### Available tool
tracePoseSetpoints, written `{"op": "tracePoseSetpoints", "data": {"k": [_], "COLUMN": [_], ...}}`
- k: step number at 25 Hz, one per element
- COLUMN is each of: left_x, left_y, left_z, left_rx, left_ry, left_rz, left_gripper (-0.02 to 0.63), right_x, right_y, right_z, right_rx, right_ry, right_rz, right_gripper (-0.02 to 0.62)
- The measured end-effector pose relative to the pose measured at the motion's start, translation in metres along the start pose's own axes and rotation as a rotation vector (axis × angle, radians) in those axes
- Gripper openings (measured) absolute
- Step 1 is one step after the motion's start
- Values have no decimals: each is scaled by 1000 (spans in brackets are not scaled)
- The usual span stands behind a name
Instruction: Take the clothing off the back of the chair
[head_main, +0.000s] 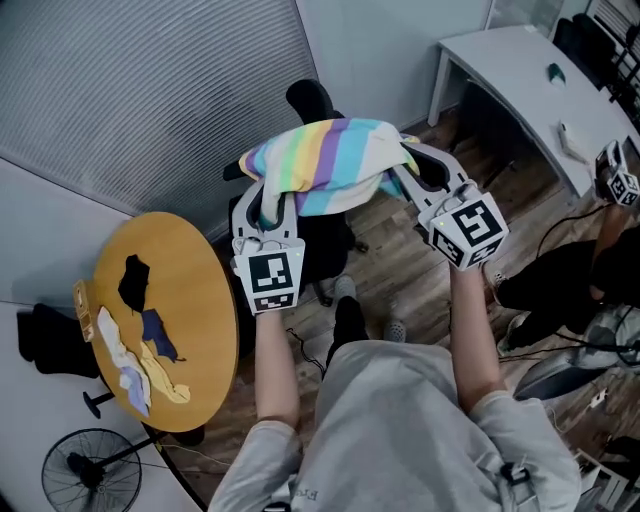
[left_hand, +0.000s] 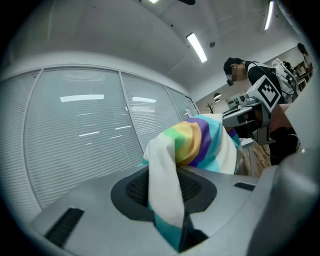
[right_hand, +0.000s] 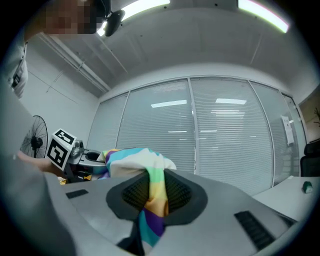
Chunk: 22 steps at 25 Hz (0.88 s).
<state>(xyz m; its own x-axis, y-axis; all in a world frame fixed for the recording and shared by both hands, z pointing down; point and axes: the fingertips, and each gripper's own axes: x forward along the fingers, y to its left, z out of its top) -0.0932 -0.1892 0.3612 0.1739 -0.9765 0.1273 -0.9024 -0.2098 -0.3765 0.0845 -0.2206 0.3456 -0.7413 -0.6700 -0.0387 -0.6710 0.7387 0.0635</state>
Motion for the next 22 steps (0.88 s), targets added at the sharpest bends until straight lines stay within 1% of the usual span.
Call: {"op": "tracePoseSetpoints", "data": {"k": [4, 9, 14, 17, 22], "left_x": [-28, -56, -76, -83, -90], "left_y": [-20, -47, -66, -78, -97], "left_z": [-21, -54, -78, -93, -115], "left_rx": [-40, -91, -152, -206, -336], "left_ry": [52, 132, 178, 214, 249], "left_rz": [10, 9, 30, 32, 29], "left_gripper": [112, 112, 112, 112, 112], "right_x": [-20, -41, -58, -67, -79], "right_y": [17, 37, 50, 55, 58], "right_z": [-20, -52, -80, -95, -122], "right_rx": [30, 1, 39, 80, 128], "right_ry": [28, 111, 157, 189, 241], "right_rz": [2, 18, 38, 36, 30], "right_gripper": [75, 75, 74, 69, 48]}}
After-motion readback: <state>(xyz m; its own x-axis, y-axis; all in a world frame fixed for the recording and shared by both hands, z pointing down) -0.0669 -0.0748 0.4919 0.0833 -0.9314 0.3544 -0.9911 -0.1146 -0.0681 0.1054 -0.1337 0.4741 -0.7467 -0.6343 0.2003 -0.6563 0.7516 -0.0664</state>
